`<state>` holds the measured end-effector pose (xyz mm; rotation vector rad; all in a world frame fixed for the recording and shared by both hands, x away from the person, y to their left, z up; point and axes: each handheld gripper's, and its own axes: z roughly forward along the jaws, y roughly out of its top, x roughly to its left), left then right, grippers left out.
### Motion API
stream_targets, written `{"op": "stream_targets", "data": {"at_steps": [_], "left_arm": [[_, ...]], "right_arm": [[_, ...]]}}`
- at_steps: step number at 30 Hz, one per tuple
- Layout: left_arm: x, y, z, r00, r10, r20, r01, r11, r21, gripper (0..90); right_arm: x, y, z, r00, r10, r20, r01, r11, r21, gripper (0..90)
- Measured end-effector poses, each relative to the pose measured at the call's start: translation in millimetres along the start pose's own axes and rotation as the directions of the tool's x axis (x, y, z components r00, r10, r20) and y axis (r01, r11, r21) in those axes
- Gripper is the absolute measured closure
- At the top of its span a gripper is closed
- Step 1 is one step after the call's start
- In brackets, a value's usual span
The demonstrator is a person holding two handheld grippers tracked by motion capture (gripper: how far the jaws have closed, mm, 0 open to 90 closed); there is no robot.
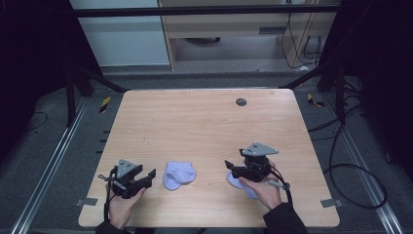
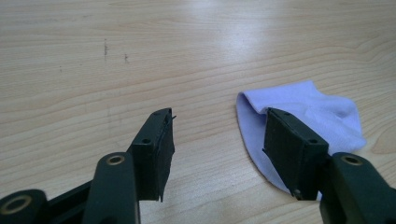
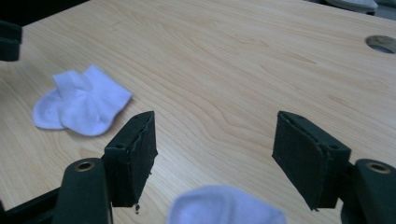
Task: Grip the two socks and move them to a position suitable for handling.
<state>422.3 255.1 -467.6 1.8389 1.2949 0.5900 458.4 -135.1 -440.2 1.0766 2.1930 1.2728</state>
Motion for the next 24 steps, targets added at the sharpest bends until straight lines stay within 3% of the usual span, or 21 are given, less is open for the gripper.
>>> {"op": "stream_targets", "data": {"at_steps": [9, 16, 24], "left_arm": [[-7.3, -2.1, 3.0, 0.9997, 0.021, 0.016, -0.022, 0.9997, 0.015, 46.8], [-12.8, -4.3, 7.1, 0.9985, 0.044, 0.033, -0.045, 0.9982, 0.040, 50.7], [-17.0, -5.7, 11.7, 0.9966, 0.069, 0.046, -0.072, 0.9955, 0.062, 53.4]], "right_arm": [[33.0, 20.8, 26.8, 0.9955, -0.065, -0.069, 0.066, 0.9977, 0.015, 38.3], [56.4, 28.5, 44.4, 0.9885, -0.078, -0.129, 0.083, 0.9959, 0.036, 45.6], [73.7, 27.5, 60.4, 0.9822, -0.089, -0.166, 0.102, 0.9919, 0.075, 51.0]]}}
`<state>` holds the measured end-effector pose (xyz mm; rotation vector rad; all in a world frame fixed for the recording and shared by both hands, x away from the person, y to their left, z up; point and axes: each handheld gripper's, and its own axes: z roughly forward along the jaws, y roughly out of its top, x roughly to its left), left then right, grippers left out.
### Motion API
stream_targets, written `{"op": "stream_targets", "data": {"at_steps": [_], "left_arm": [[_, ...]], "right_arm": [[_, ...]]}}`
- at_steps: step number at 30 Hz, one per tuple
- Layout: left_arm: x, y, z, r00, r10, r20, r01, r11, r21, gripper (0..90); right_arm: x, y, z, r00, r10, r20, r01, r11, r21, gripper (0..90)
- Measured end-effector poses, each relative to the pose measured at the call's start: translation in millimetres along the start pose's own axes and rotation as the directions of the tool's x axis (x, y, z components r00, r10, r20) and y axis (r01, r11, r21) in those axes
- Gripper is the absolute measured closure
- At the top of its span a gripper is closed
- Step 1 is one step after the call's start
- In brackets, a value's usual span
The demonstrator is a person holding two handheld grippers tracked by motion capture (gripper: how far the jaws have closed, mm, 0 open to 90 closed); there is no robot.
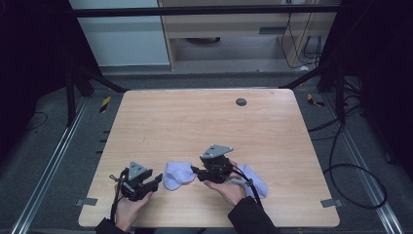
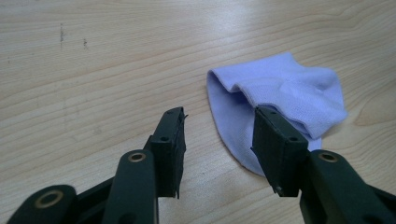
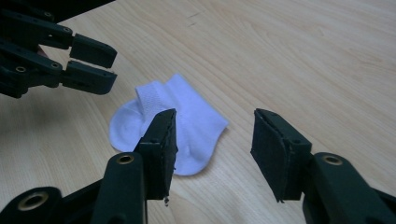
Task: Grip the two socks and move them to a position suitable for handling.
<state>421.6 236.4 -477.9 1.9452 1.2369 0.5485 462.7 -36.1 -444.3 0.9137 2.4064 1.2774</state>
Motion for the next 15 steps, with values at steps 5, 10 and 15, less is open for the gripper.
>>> {"op": "stream_targets", "data": {"at_steps": [5, 10, 15], "left_arm": [[-0.9, -0.5, 2.1, 1.0000, 0.002, 0.001, -0.002, 1.0000, 0.008, 55.4], [-3.5, -1.0, 5.8, 0.9998, 0.015, 0.009, -0.015, 0.9995, 0.026, 56.5], [-7.1, -1.4, 10.1, 0.9991, 0.035, 0.022, -0.036, 0.9984, 0.042, 58.8]], "right_arm": [[6.0, -1.4, 8.7, 0.9999, -0.005, -0.014, 0.006, 0.9998, 0.021, 53.7], [13.3, -3.3, 17.9, 0.9994, -0.020, -0.028, 0.021, 0.9989, 0.042, 56.6], [21.2, -8.0, 29.6, 0.9988, -0.018, -0.045, 0.021, 0.9970, 0.075, 59.7]]}}
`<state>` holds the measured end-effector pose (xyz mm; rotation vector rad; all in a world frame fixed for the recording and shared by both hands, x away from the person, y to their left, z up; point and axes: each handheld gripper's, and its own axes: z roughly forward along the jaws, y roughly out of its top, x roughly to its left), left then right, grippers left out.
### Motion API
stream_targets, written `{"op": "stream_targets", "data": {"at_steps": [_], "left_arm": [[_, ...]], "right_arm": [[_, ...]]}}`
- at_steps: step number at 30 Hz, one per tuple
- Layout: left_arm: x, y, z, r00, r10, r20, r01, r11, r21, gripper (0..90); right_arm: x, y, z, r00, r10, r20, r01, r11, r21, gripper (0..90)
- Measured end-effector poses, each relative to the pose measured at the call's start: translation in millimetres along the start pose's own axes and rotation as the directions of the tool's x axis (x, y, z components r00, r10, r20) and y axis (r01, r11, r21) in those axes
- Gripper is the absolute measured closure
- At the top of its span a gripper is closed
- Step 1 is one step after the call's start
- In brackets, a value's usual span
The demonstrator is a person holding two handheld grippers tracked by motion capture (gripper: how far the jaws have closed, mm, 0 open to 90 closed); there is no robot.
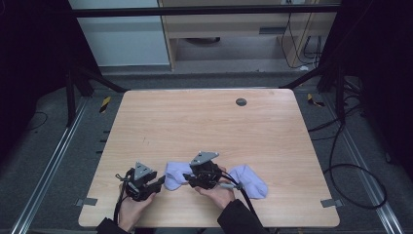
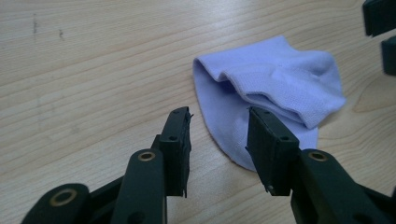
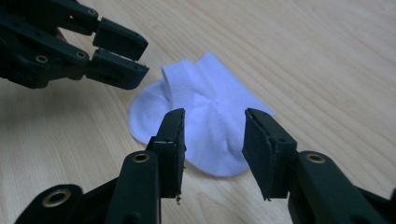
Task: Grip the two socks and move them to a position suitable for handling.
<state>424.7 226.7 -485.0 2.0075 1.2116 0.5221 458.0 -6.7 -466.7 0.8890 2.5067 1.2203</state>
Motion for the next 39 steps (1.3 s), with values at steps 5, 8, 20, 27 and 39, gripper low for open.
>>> {"op": "stream_targets", "data": {"at_steps": [5, 8, 20, 27, 39], "left_arm": [[-1.5, 0.0, 2.8, 0.9999, 0.009, 0.006, -0.009, 0.9999, 0.011, 60.3], [-2.8, 0.0, 5.1, 0.9998, 0.016, 0.010, -0.016, 0.9997, 0.021, 61.2], [-7.6, -0.9, 15.2, 0.9994, 0.027, 0.022, -0.029, 0.9980, 0.057, 62.6], [-6.3, -1.2, 17.1, 0.9992, 0.017, 0.036, -0.019, 0.9978, 0.063, 71.1], [-1.8, 2.1, 11.6, 0.9970, 0.004, 0.077, -0.009, 0.9983, 0.057, 85.5]], "right_arm": [[4.3, -2.7, 9.5, 0.9999, -0.011, -0.003, 0.011, 0.9995, 0.031, 61.0], [6.3, -3.9, 15.1, 0.9999, -0.015, -0.008, 0.015, 0.9990, 0.041, 61.4], [10.3, -10.9, 34.3, 0.9996, -0.021, -0.021, 0.022, 0.9955, 0.092, 72.9], [10.5, -9.8, 32.2, 0.9990, -0.008, -0.043, 0.012, 0.9956, 0.093, 86.0], [-4.6, 0.9, 2.7, 0.9950, 0.097, -0.026, -0.098, 0.9938, -0.052, 87.4]]}}
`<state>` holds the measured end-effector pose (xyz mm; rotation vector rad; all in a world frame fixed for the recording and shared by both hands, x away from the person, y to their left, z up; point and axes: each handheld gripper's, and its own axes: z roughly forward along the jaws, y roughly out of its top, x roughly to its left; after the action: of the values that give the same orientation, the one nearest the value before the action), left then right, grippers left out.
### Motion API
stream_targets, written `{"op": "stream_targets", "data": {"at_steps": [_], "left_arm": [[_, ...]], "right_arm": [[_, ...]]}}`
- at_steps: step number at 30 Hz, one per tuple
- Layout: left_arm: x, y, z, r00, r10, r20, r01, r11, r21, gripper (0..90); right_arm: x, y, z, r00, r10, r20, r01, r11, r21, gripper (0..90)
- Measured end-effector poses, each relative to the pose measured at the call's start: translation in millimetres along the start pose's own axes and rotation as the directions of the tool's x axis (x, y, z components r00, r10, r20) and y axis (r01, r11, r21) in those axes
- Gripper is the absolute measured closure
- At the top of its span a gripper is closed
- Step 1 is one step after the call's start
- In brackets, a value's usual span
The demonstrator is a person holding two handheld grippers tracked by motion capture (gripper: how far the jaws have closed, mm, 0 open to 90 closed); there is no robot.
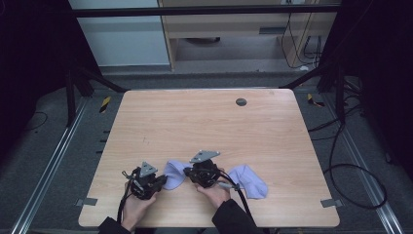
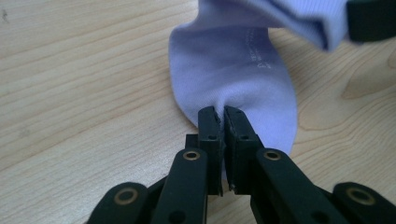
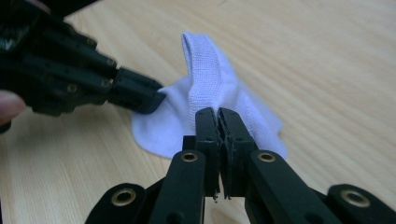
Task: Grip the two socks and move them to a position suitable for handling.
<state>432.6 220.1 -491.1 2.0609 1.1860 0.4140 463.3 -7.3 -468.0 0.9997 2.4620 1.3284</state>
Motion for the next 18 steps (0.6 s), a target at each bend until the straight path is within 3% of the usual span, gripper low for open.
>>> {"op": "stream_targets", "data": {"at_steps": [7, 13, 18], "left_arm": [[1.8, 1.8, -4.5, 0.9994, 0.032, 0.011, -0.032, 0.9995, 0.001, 85.6], [2.3, 1.8, -1.8, 0.9981, 0.061, 0.000, -0.061, 0.9979, 0.020, 85.5], [3.3, 2.1, -0.7, 0.9977, 0.067, -0.009, -0.067, 0.9975, 0.023, 85.0]], "right_arm": [[-13.5, 3.7, -10.6, 0.9966, 0.055, 0.061, -0.053, 0.9981, -0.032, 87.2], [-29.6, 6.7, -2.5, 0.9793, 0.118, 0.164, -0.112, 0.9926, -0.048, 86.9], [-32.8, 8.4, 11.7, 0.9678, 0.111, 0.226, -0.102, 0.9934, -0.053, 86.3]]}}
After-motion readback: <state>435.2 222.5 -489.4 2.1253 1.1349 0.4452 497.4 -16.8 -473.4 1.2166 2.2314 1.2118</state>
